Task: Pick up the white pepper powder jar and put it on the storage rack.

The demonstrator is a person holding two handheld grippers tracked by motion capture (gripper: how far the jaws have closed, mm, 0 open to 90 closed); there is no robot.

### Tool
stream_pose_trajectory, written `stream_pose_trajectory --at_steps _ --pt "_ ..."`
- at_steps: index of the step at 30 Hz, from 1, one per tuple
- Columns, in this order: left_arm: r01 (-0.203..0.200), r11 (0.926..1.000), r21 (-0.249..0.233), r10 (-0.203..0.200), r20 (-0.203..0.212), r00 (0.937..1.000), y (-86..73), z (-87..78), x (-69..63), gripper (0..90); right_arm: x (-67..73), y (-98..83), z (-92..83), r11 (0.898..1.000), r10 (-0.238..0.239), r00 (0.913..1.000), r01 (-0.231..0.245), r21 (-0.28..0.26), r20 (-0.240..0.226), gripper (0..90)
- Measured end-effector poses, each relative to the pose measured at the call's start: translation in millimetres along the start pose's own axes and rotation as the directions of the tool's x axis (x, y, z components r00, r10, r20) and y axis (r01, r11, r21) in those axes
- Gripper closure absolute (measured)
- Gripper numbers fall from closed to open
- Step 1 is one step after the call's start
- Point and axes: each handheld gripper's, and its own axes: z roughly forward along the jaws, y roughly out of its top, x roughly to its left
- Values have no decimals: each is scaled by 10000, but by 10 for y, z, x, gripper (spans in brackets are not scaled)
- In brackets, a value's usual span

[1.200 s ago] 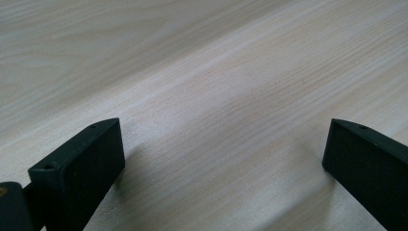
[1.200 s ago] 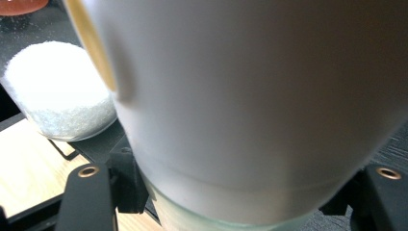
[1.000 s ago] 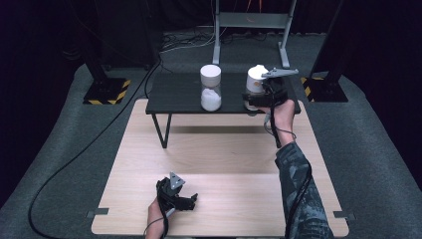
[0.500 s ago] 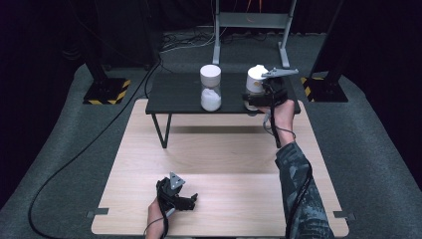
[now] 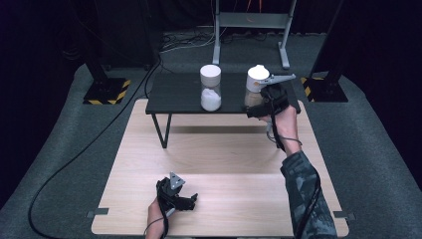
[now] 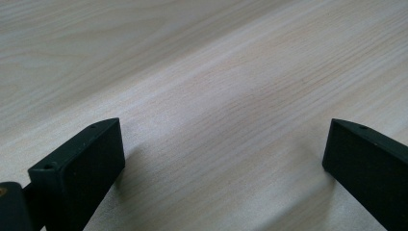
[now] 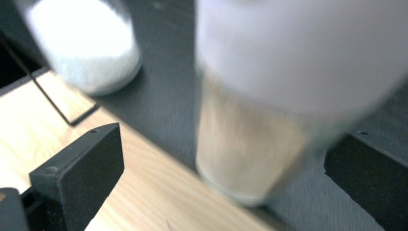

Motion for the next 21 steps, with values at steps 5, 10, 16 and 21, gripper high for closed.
stream_pose_trajectory --at_steps 5,10,16,21 --pt "-5 10000 3 5 -1 10000 0 0 0 7 80 -248 -141 9992 -287 9995 290 276 -138 0" --pt "-10 10000 6 10 1 10000 1 0 1 7 165 -708 -292 9978 -569 9969 586 302 -547 0" --pt "-5 10000 2 5 -5 10000 1 1 0 6 272 -1377 -351 9948 -700 9896 786 649 -1254 0" --pt "-3 10000 4 3 -5 10000 1 0 0 6 330 -1899 -288 9883 -522 9859 738 1331 -1589 0"
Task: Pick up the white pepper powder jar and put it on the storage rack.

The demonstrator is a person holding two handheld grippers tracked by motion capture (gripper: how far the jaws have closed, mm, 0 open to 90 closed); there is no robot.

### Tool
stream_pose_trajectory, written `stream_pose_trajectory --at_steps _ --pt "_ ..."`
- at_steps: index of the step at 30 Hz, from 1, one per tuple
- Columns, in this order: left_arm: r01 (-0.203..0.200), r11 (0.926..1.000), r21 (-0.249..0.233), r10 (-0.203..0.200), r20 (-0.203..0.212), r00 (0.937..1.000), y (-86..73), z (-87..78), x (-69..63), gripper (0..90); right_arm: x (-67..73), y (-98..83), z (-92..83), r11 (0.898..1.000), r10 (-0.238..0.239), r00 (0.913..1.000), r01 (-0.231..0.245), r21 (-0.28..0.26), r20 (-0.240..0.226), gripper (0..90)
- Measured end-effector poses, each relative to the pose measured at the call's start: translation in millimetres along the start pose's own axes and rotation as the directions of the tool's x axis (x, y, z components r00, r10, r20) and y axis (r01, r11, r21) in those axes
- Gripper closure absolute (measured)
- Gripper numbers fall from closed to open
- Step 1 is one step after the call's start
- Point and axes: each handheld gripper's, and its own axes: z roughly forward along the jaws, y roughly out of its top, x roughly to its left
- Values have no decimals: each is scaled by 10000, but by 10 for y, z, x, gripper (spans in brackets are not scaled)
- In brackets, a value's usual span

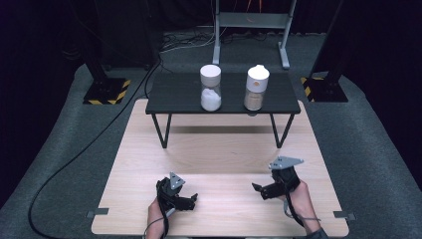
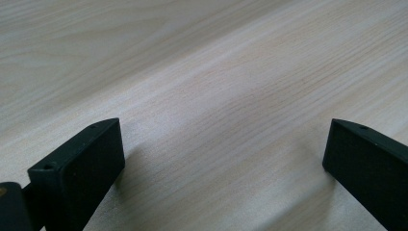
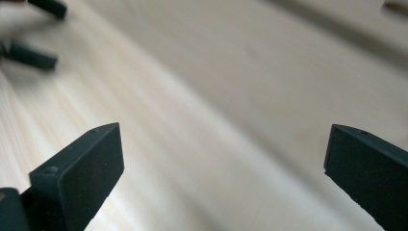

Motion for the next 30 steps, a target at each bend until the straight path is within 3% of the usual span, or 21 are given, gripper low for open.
stream_pose_trajectory --at_steps 4,8,14,17,25,30 --pt "-14 10000 4 14 1 10000 1 0 1 6 139 -335 82 9984 34 9985 -65 568 545 0" --pt "0 10000 1 0 -4 10000 0 0 -1 6 277 -519 150 9949 -204 9927 84 1009 1189 0" --pt "-2 10000 -1 2 -5 10000 0 0 -2 6 295 -695 135 9979 91 9889 -184 615 1485 0" --pt "-4 10000 -1 4 -7 10000 -1 0 -2 6 235 -786 131 9987 381 9908 -423 301 1297 0" --pt "-8 10000 -2 8 -11 10000 -1 1 -3 6 123 -780 133 9969 634 9947 -669 416 805 0" --pt "10 10000 5 -10 -23 10000 0 0 -6 6 149 -785 130 9967 662 9938 -700 399 897 0"
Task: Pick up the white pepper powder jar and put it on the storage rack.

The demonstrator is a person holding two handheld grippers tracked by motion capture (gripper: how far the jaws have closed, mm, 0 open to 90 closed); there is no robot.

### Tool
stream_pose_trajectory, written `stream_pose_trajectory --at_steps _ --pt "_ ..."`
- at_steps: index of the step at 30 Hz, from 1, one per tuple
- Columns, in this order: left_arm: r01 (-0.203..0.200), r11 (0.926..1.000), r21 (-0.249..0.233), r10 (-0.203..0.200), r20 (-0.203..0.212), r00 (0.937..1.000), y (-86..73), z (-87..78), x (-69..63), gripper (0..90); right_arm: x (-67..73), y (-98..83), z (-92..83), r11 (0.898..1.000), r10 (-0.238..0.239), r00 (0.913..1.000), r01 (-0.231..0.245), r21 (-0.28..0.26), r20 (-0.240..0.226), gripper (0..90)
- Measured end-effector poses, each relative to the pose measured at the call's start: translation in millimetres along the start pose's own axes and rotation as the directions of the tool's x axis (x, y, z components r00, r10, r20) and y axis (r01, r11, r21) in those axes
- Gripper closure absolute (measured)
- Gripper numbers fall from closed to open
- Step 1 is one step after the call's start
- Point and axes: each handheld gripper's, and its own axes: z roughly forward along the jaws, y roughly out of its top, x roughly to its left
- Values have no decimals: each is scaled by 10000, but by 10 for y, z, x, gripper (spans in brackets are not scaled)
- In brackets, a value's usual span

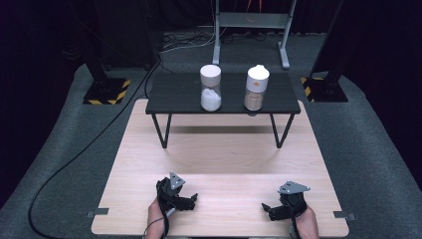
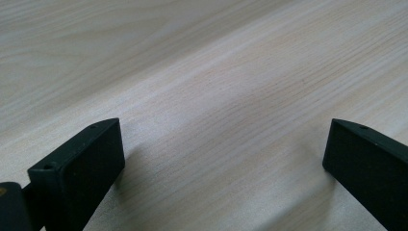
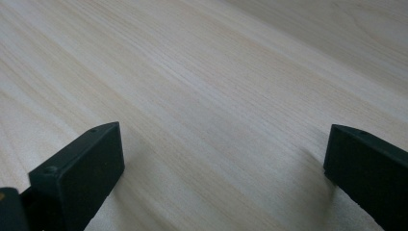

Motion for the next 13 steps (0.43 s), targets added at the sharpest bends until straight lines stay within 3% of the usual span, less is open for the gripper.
stream_pose_trajectory --at_steps 13 --pt "-2 10000 -5 2 -9 10000 -1 0 -3 6 -4 -7 -9 10000 48 10000 -48 17 -20 0"
